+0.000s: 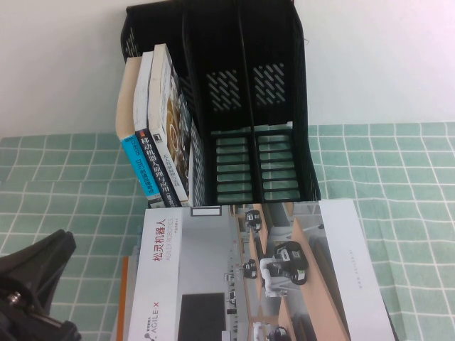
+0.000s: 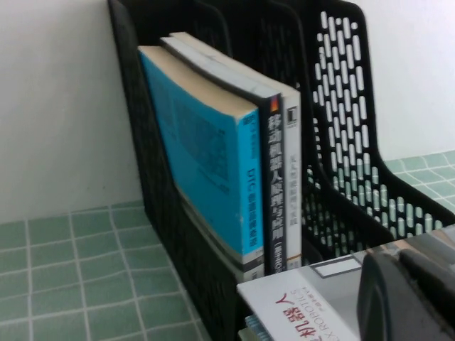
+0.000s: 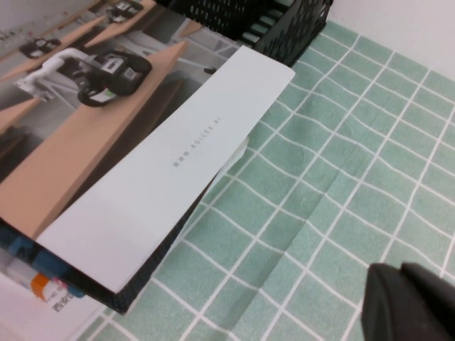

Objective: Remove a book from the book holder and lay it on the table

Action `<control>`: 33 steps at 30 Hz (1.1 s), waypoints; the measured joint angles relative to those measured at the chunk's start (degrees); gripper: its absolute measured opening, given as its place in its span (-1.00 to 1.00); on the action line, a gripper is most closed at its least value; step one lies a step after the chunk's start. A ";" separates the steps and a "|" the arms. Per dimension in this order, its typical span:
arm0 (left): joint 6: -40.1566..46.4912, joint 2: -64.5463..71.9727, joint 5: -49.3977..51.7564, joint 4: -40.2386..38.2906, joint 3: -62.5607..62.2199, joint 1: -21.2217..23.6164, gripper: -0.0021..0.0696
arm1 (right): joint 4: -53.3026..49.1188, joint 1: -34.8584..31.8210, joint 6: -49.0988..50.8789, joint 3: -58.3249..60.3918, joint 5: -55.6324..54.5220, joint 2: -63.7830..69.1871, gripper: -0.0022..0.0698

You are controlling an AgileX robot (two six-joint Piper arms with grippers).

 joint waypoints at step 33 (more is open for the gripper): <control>11.35 -32.34 29.61 -8.04 14.35 21.40 -0.95 | 0.00 0.00 0.00 0.09 0.67 0.00 -0.94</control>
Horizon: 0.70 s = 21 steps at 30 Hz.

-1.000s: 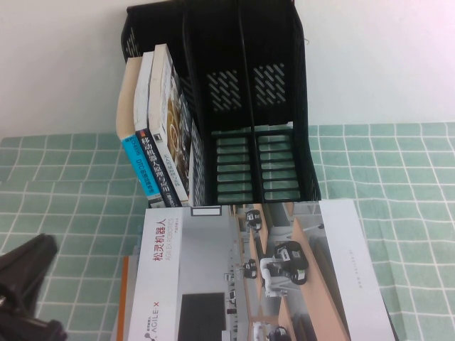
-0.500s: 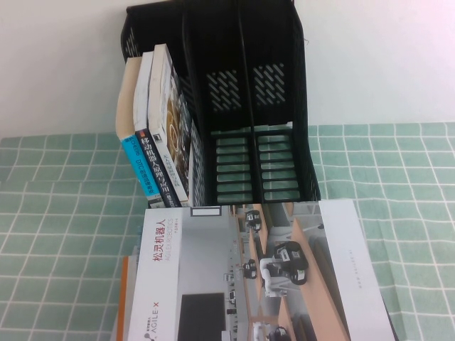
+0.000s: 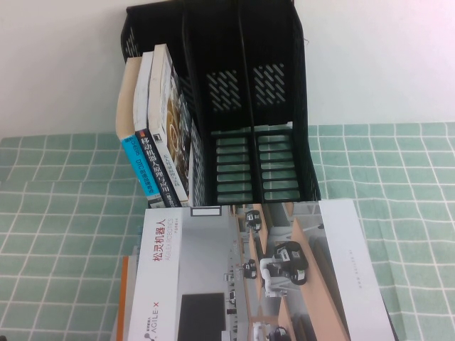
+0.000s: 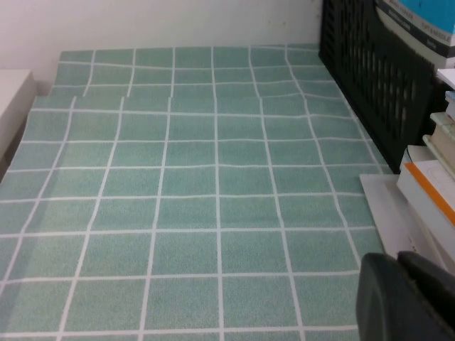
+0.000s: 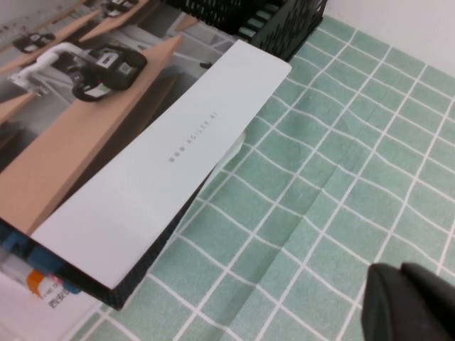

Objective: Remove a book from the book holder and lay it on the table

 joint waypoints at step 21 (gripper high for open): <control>3.09 0.00 0.13 0.00 0.00 -0.09 -0.95 | 0.00 0.00 0.03 0.00 0.00 0.00 -0.94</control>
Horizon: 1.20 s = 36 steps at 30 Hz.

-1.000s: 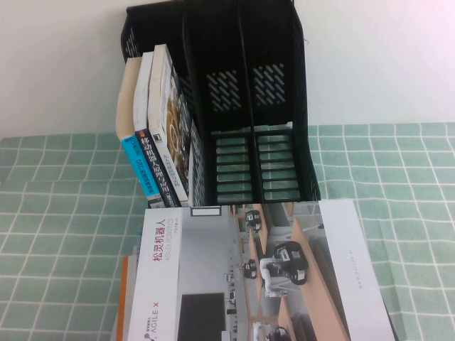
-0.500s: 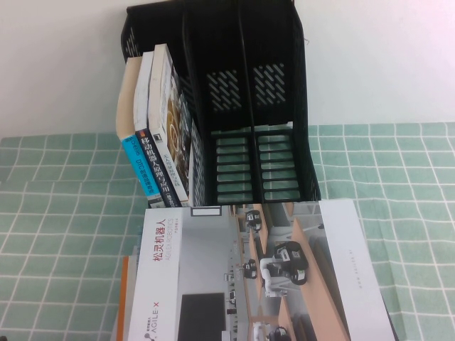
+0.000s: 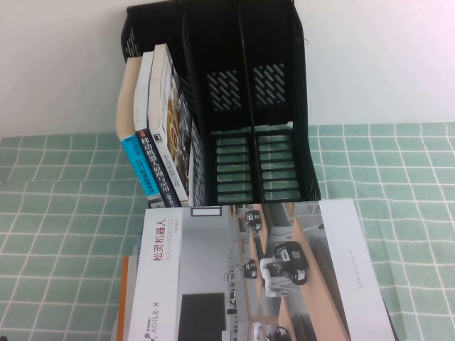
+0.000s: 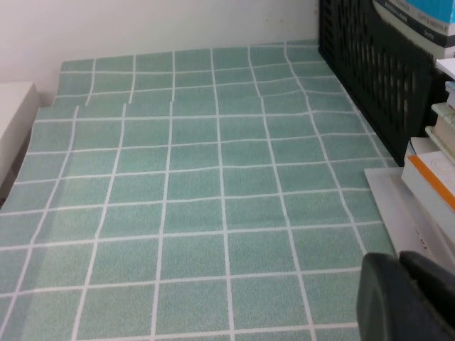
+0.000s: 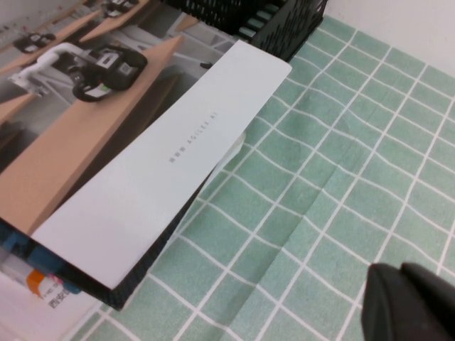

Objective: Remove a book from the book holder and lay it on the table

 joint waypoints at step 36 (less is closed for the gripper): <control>0.09 0.00 0.00 0.00 0.00 0.00 -0.95 | 36.78 -49.46 -39.34 9.37 -45.66 -8.68 -0.94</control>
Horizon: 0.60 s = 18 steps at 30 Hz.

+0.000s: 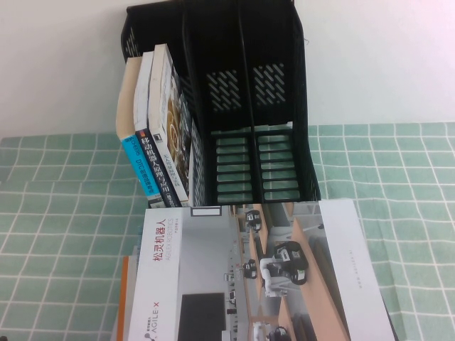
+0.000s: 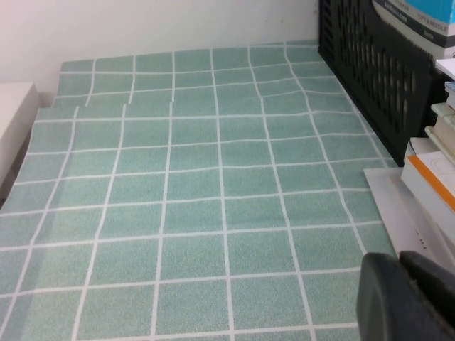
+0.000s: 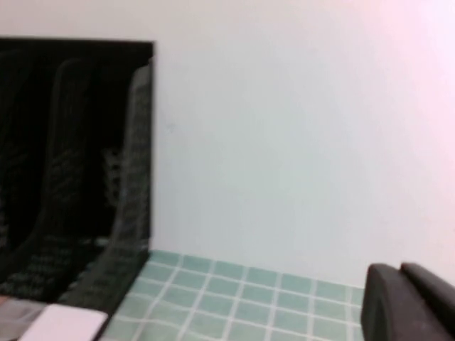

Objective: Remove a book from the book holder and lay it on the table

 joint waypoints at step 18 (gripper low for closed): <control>0.00 0.00 0.00 0.00 0.00 0.00 -0.95 | 6.89 -11.31 -2.16 10.75 24.91 -15.99 -0.94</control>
